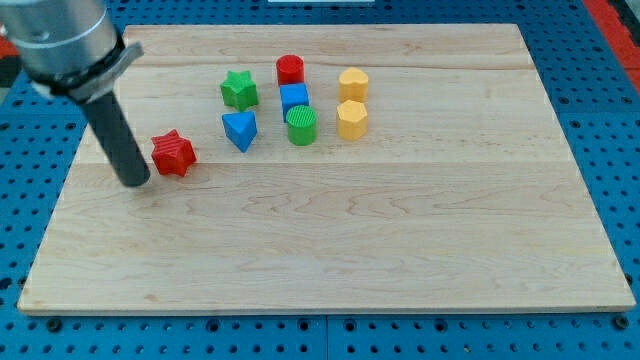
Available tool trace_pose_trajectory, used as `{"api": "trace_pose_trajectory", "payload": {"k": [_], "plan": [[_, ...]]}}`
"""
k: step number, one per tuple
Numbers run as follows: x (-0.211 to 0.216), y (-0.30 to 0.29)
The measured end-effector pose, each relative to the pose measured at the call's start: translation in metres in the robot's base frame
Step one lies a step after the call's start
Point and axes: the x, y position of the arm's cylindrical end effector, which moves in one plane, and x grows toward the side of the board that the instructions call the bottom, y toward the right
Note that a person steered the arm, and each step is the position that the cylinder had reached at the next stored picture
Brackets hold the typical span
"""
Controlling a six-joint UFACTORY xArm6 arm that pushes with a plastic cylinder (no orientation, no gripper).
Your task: Move the red star at the bottom of the green star
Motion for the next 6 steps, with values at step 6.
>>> {"api": "trace_pose_trajectory", "payload": {"k": [6], "plan": [[-0.085, 0.078]]}}
